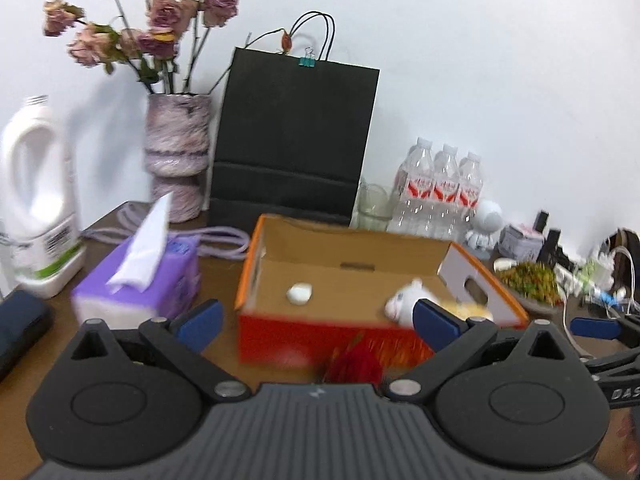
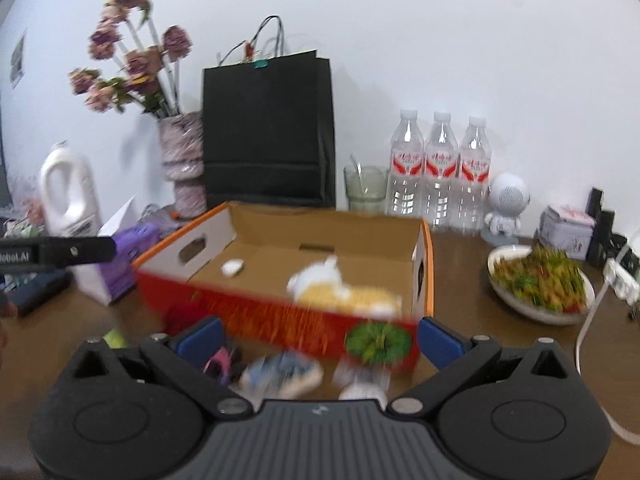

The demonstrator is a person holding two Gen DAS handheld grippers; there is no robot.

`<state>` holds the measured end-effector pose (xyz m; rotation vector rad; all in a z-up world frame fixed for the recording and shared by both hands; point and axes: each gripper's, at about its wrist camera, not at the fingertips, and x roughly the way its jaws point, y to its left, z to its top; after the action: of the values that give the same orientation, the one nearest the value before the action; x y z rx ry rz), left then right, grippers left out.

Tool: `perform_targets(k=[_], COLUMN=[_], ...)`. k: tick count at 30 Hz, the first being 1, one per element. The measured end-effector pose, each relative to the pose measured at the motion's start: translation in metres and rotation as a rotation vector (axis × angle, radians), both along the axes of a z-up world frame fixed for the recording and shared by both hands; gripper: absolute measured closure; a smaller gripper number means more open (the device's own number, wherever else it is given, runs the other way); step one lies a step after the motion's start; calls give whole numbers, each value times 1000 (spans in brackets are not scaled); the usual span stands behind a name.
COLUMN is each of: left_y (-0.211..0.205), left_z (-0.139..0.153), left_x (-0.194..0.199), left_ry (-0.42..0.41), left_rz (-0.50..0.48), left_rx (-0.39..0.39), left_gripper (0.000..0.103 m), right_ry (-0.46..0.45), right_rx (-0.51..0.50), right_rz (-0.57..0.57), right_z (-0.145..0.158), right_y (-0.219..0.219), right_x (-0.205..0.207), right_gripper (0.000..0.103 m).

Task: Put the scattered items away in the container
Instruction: 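Grasp the white tissues with the left tool while the right tool grasps the iridescent bag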

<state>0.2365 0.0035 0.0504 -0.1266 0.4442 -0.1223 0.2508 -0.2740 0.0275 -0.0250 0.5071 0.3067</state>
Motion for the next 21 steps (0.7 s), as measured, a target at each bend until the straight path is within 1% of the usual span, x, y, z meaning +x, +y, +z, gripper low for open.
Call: perform_targets(k=[5,8,11,15,21], left_y=[11,14,14,9,0], left_z=[-17,-30,-43,-55,-58], left_x=[-53,-81,-105,-125,-139], left_ry=[53,92,122,154,163], left_rz=[1,-3,-18,-33,-48], left_rx=[25,18,3,-6,-16], left_gripper=[0,0,0,0,0], right_ry=[37,61,76,91,91], right_rx=[43,52,38,26,8], right_rz=[20,36,53,55,37], right_z=[-16,-27,-40,-56,-68], right_y=[-5,-3,2,10,20], right_x=[-65,-94,-119,-136,-139], right_gripper=[0,0,0,0,0])
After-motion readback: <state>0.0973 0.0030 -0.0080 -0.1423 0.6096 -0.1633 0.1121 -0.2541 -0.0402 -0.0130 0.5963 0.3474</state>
